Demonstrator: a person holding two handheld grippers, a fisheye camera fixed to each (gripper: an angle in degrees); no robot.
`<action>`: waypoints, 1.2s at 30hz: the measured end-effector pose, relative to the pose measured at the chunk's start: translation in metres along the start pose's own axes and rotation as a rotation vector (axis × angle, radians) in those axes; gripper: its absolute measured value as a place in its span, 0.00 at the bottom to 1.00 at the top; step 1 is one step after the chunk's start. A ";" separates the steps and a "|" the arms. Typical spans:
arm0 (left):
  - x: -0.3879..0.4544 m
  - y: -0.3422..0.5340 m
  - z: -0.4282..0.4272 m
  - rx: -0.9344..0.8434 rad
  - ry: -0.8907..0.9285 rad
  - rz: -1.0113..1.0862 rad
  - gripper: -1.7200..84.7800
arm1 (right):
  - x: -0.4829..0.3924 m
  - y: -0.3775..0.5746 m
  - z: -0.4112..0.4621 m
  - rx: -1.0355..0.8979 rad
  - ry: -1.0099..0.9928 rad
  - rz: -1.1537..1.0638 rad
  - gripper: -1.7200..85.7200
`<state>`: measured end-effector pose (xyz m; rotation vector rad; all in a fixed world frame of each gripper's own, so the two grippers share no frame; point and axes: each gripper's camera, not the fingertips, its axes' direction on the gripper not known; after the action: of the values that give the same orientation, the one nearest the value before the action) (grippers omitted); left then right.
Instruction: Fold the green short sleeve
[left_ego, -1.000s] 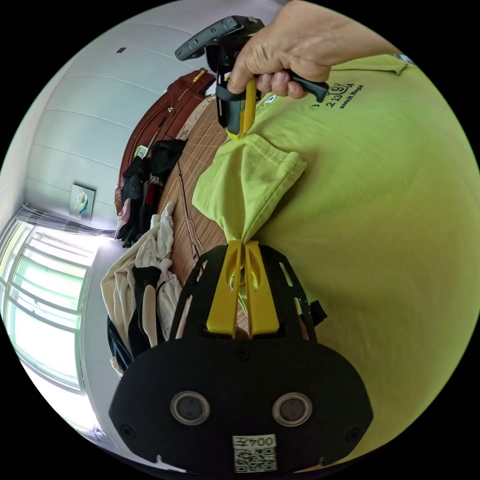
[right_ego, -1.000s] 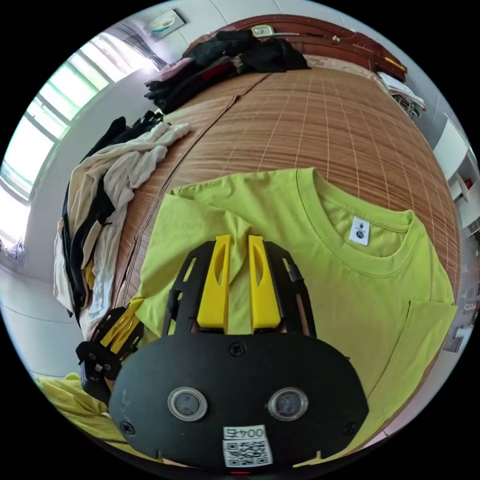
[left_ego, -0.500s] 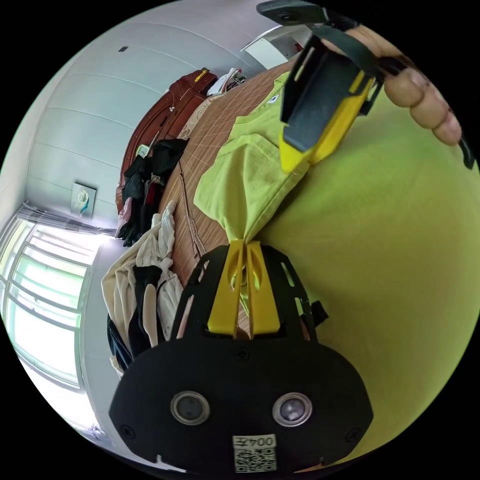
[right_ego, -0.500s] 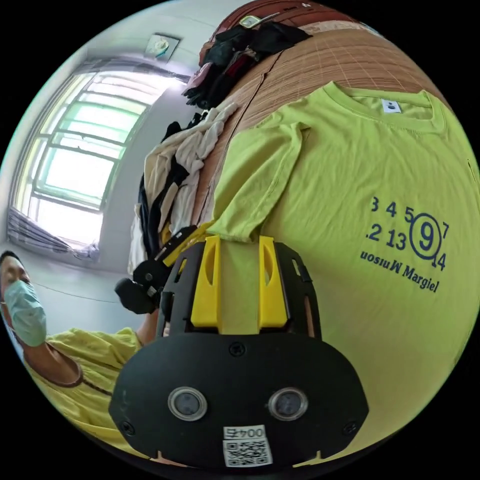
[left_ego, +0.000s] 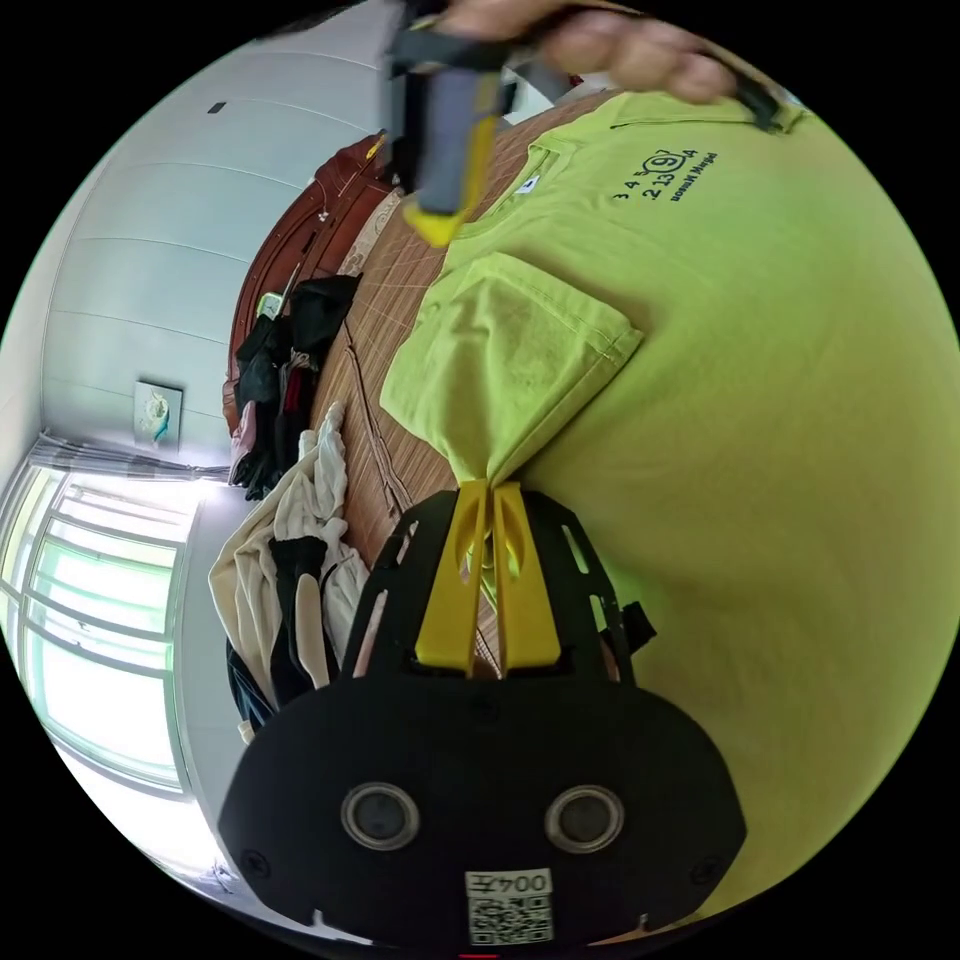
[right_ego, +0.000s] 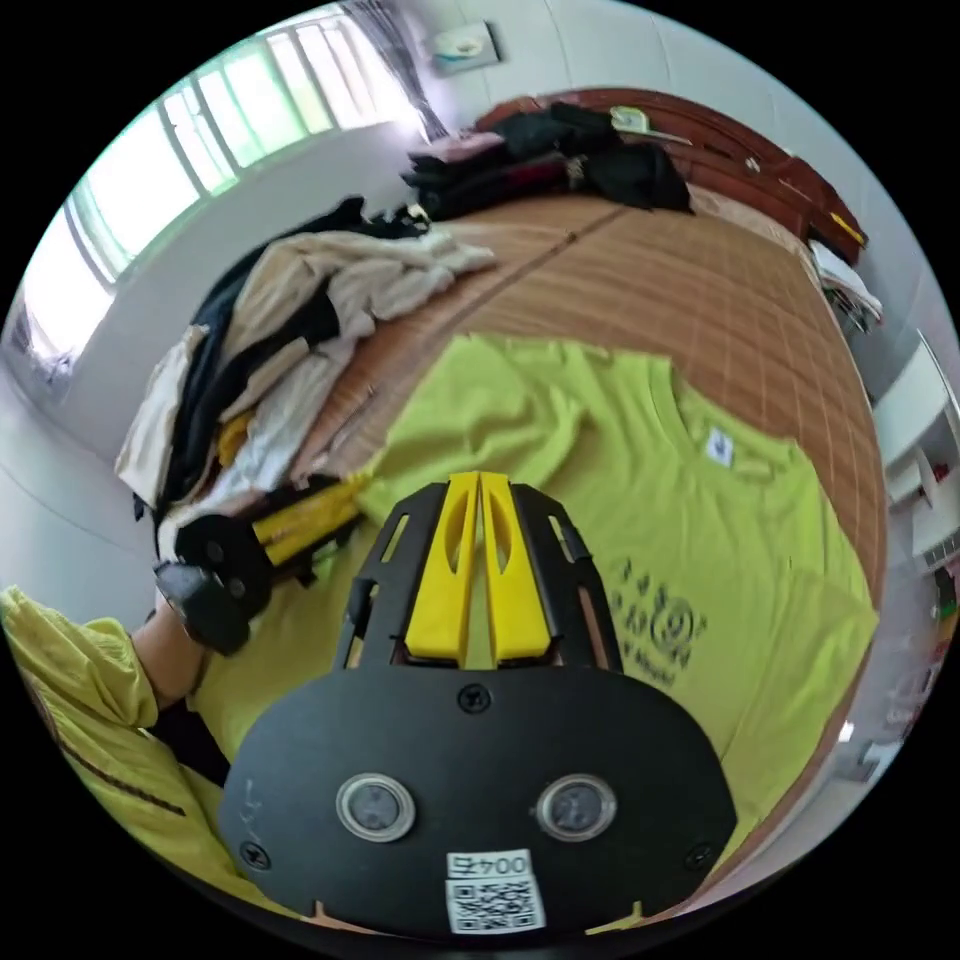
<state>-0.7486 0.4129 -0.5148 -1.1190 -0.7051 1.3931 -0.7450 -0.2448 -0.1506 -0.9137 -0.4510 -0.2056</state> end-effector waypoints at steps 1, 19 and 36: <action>0.000 0.000 0.000 -0.001 -0.002 0.001 0.03 | -0.002 -0.037 0.010 -0.029 -0.014 -0.044 0.04; 0.000 -0.006 0.005 -0.032 0.011 0.004 0.03 | -0.028 -0.241 0.108 -0.383 0.071 -0.188 0.02; -0.002 -0.010 0.006 -0.030 0.010 -0.017 0.04 | -0.098 0.017 -0.054 -0.158 0.062 -0.389 0.15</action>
<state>-0.7507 0.4141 -0.5035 -1.1404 -0.7295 1.3661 -0.8103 -0.2797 -0.2367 -0.9653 -0.5584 -0.6300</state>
